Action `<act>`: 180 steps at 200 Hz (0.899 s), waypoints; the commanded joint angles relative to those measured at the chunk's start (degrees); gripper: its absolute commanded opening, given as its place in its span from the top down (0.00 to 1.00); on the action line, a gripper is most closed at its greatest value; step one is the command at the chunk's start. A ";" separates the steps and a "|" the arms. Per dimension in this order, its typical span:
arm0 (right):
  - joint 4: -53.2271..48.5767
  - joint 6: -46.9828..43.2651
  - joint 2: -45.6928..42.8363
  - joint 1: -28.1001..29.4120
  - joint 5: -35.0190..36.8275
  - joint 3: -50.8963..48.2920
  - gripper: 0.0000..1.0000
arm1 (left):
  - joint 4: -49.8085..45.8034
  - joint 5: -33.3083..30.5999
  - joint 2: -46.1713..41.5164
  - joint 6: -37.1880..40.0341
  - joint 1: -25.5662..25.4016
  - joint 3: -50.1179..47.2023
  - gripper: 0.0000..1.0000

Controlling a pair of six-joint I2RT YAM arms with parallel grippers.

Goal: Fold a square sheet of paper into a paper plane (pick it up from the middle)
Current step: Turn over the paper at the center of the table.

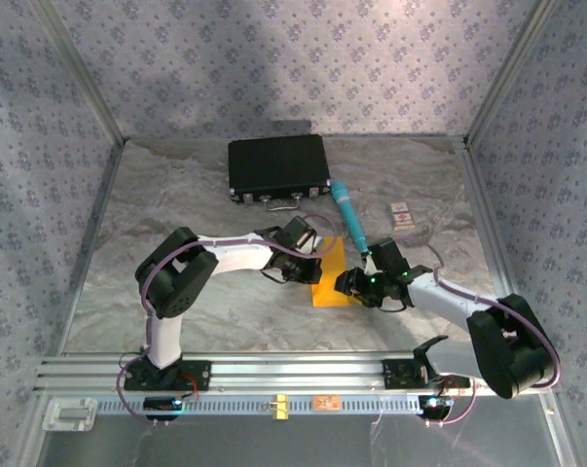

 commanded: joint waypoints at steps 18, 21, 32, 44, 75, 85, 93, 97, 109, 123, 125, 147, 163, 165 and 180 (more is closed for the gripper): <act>0.92 1.88 2.47 0.49 1.77 1.32 0.46 | -2.39 -0.61 0.00 0.39 -0.44 -1.99 0.93; 0.84 2.11 2.72 0.56 2.00 1.47 0.46 | -2.39 -0.61 -0.12 0.39 -0.41 -1.98 0.93; 2.38 2.15 3.33 0.55 1.47 1.49 0.46 | -2.40 -0.76 -0.25 0.43 -0.48 -2.10 0.93; 5.05 2.55 3.87 0.62 0.14 1.38 0.45 | -2.02 -0.78 -0.43 0.30 -0.42 -2.52 0.93; 9.19 2.82 3.98 0.35 -1.03 1.68 0.41 | -1.61 -0.85 -0.52 0.08 -0.45 -3.07 0.93; 10.25 2.83 4.18 0.08 -1.03 1.82 0.40 | -1.44 -0.78 -0.52 -0.02 -0.41 -3.15 0.93; 10.75 2.62 4.46 -0.28 -1.22 2.21 0.40 | -1.35 -0.78 -0.55 -0.05 -0.44 -3.15 0.93; 10.93 2.47 4.64 -0.46 -1.54 2.32 0.40 | -1.40 -0.78 -0.53 0.01 -0.41 -3.09 0.93; 11.44 2.13 5.36 -0.84 -1.99 2.90 0.40 | -1.35 -0.78 -0.44 0.04 -0.41 -3.15 0.93; 13.10 2.31 6.06 -1.24 -2.57 3.03 0.40 | -1.19 -0.69 -0.41 -0.05 -0.41 -3.14 0.93; 13.46 2.32 6.20 -1.31 -2.82 3.01 0.40 | -1.22 -0.69 -0.36 -0.05 -0.41 -3.11 0.93; 12.67 0.92 7.41 -2.03 -2.94 4.45 0.42 | -1.09 -0.69 -0.45 -0.23 -0.45 -3.34 0.93; 12.72 0.07 7.51 -3.31 -3.23 4.62 0.44 | -1.00 -0.87 -0.61 -0.32 -0.45 -3.48 0.94; 12.81 0.07 7.64 -3.49 -3.36 4.59 0.44 | -1.00 -0.87 -0.61 -0.32 -0.42 -3.46 0.93; 13.88 0.08 8.75 -4.72 -5.00 4.65 0.46 | -0.83 -0.78 -0.70 -0.40 -0.41 -3.49 0.93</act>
